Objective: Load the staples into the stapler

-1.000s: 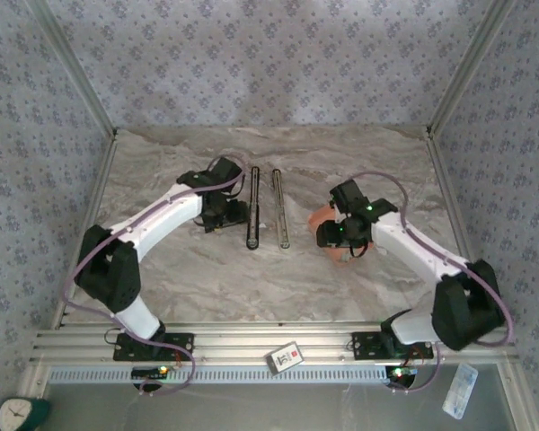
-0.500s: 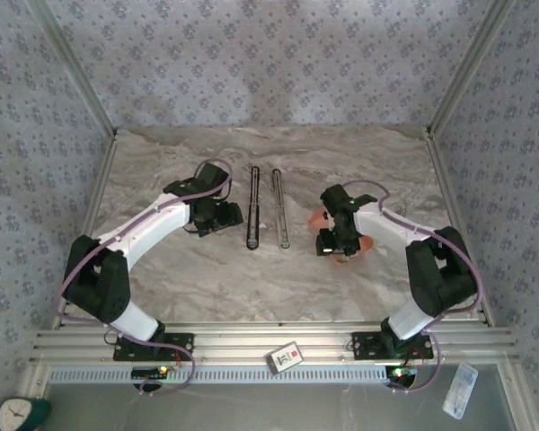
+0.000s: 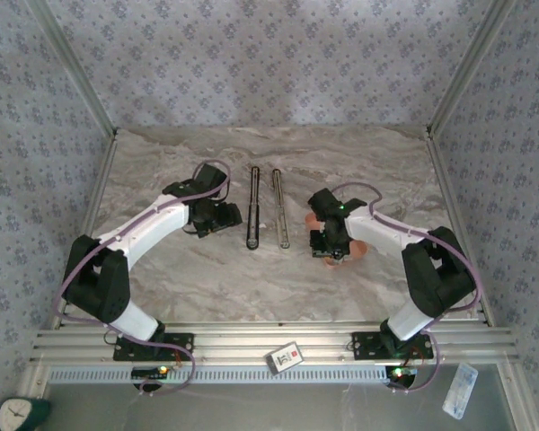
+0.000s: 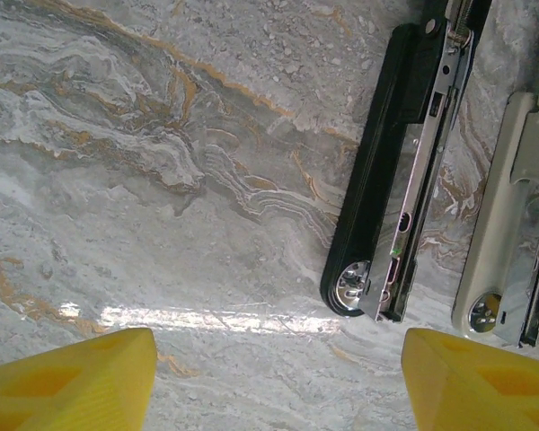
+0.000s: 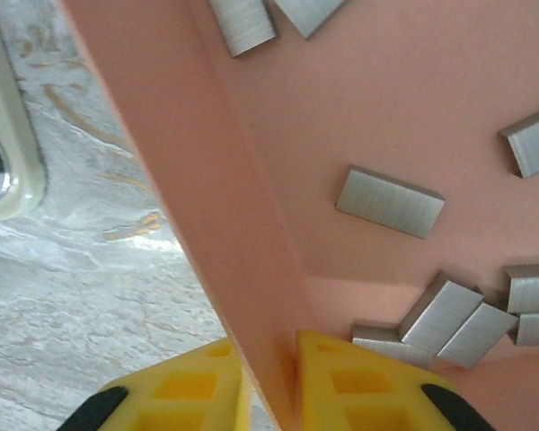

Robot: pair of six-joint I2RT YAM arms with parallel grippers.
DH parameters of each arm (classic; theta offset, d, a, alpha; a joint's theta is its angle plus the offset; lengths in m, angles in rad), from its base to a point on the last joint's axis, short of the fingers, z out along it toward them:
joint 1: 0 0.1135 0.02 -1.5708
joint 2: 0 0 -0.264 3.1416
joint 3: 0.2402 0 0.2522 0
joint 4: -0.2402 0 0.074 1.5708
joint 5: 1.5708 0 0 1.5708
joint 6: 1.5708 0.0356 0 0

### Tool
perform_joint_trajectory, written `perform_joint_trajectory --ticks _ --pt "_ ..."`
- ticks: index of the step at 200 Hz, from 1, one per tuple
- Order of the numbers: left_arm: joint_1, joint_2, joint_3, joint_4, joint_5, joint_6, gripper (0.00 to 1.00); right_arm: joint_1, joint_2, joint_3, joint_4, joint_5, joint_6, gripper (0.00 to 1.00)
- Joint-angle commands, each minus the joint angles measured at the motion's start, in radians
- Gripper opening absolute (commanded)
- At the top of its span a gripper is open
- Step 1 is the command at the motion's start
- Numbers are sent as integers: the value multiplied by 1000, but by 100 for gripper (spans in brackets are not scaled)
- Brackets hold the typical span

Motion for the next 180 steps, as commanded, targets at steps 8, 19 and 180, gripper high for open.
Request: perform_joint_trajectory --ticks 8,19,180 --pt "5 -40 -9 4 9 -16 72 31 -2 12 34 40 145 17" --pt "5 -42 -10 4 9 -15 72 43 3 15 41 48 171 17" --pt "29 -95 -78 76 131 58 78 -110 -132 197 -283 57 -477 42"
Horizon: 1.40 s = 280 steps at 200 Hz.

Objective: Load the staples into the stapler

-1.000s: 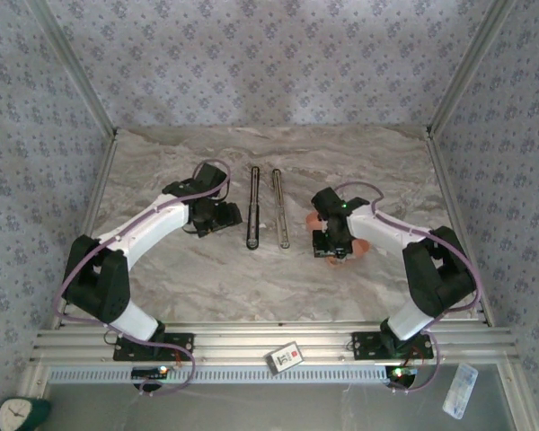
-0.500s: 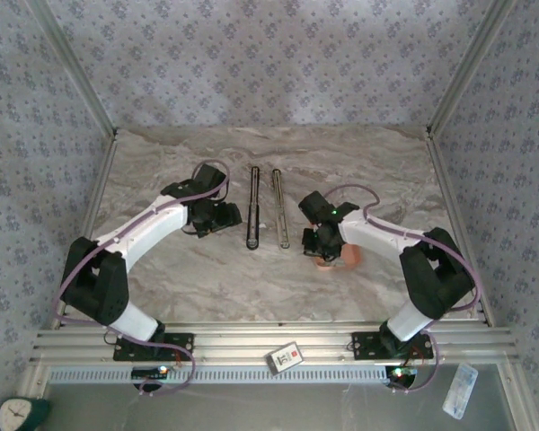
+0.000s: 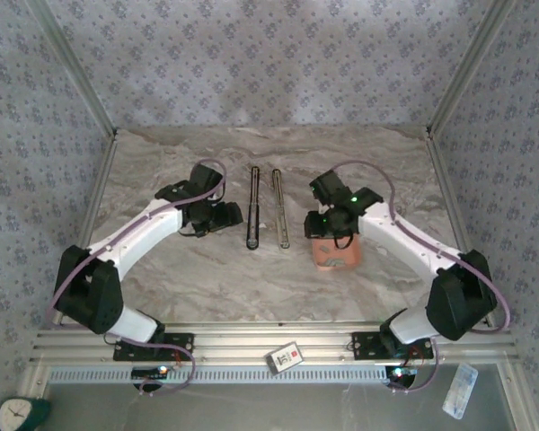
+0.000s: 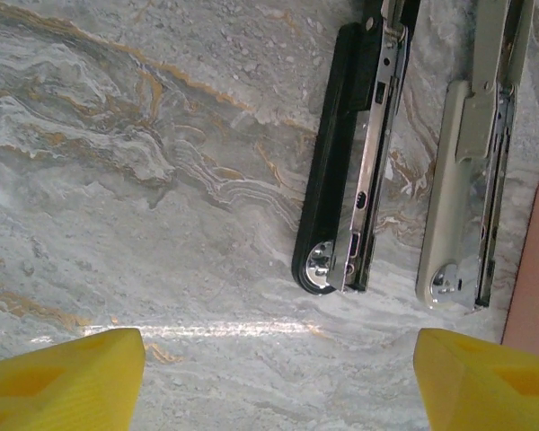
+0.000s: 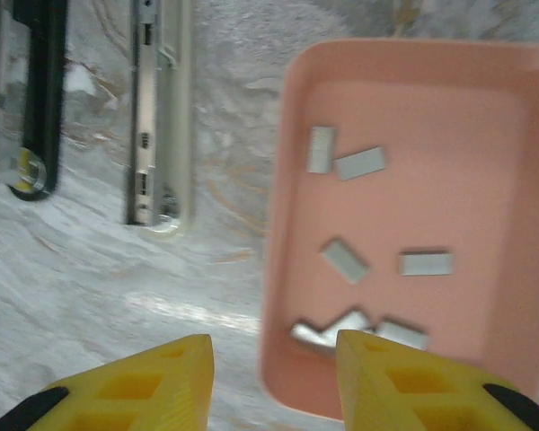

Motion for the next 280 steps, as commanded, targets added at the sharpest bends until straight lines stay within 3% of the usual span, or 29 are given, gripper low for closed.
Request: perform_joint_trajectory --ticks 1,32,47,62,102,194,280 --pt "15 -15 -32 37 65 19 79 -73 31 17 -141 -13 -279 41" --pt "16 -16 -53 51 73 15 78 -142 105 21 -142 -25 -462 42" --pt "18 -14 -57 50 70 11 78 -174 158 60 -137 -20 -453 42" --pt "18 -10 -55 47 69 9 78 -198 214 102 -151 -96 -458 42" --pt "18 -10 -64 40 53 6 79 -101 249 70 -112 -56 -639 43" --pt "19 1 -69 26 45 -7 78 -78 354 2 -29 -141 -614 36" --pt "18 19 -67 29 53 -22 78 -70 386 -47 51 -121 -567 39"
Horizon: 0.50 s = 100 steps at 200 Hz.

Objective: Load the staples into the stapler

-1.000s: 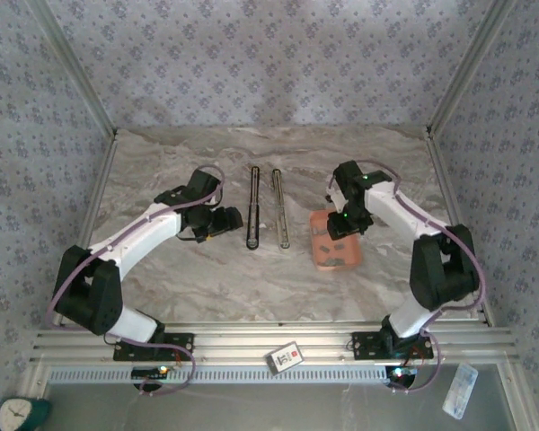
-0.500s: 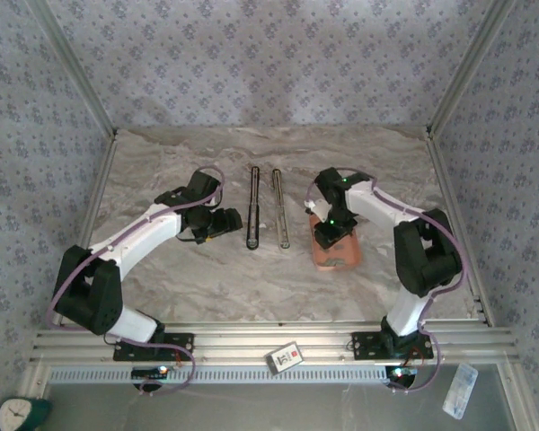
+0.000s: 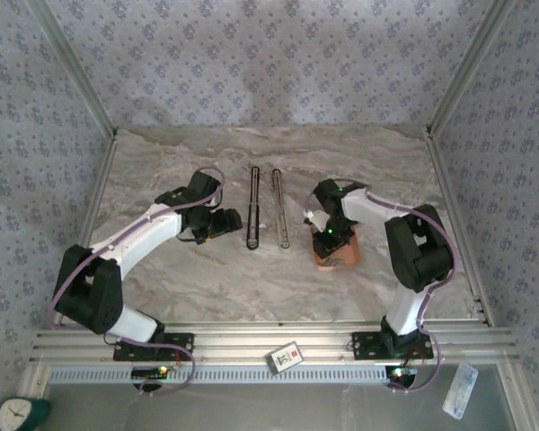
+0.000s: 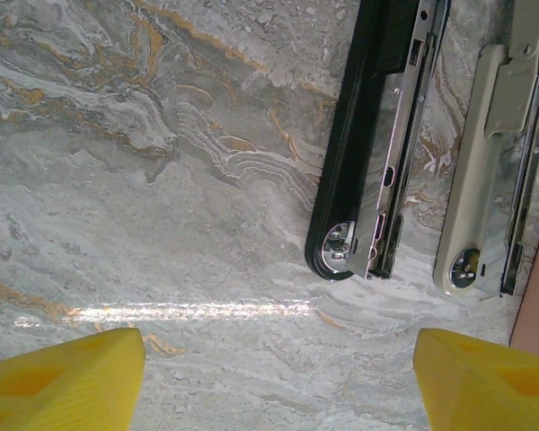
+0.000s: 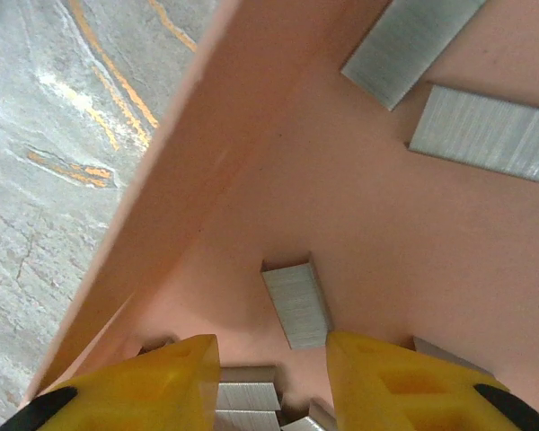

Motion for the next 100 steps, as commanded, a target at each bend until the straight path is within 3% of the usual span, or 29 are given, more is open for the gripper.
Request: perform_joint_trajectory --ticks 1,100 --pt "6 13 -5 -8 7 -18 78 11 26 -15 41 5 26 39" --pt "6 28 4 2 23 -29 78 23 -66 -13 63 49 49 39"
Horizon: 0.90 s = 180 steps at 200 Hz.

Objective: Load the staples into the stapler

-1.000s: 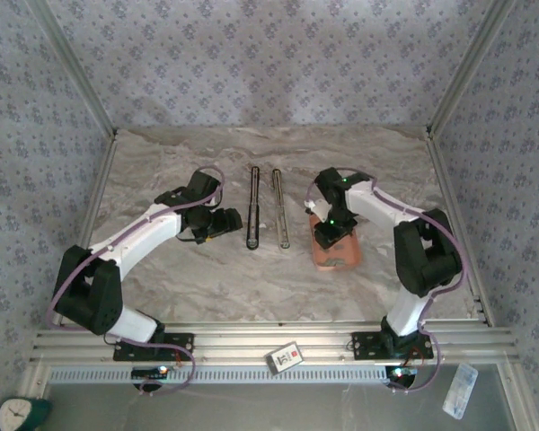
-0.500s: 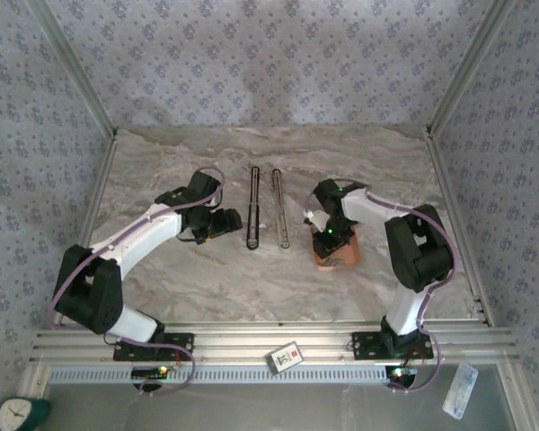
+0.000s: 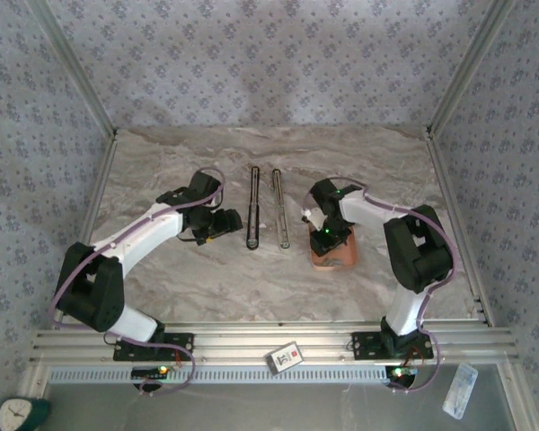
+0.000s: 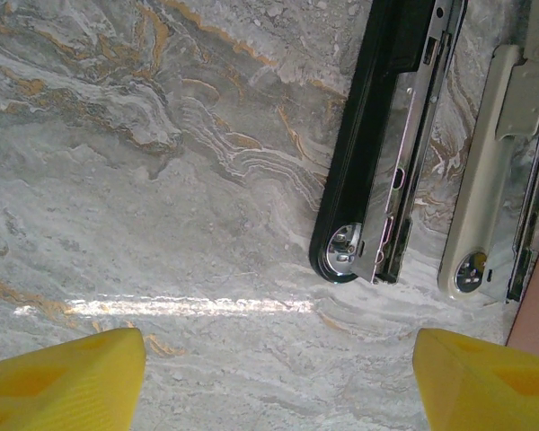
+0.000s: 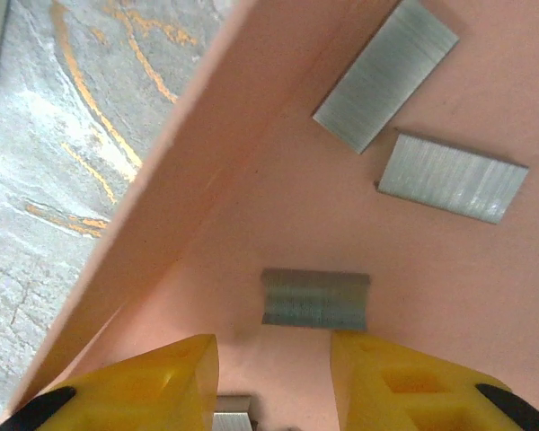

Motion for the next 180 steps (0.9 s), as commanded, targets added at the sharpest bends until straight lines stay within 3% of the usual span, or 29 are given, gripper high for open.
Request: perform_joint_trajectory --ticks 1,124,180 --pt "6 13 4 1 23 -11 78 4 -57 -5 -2 15 18 40" --pt "6 6 -1 0 20 -20 78 -11 -16 36 -7 16 88 52" --pt "6 7 -1 -2 20 -21 78 -7 33 47 27 22 93 52"
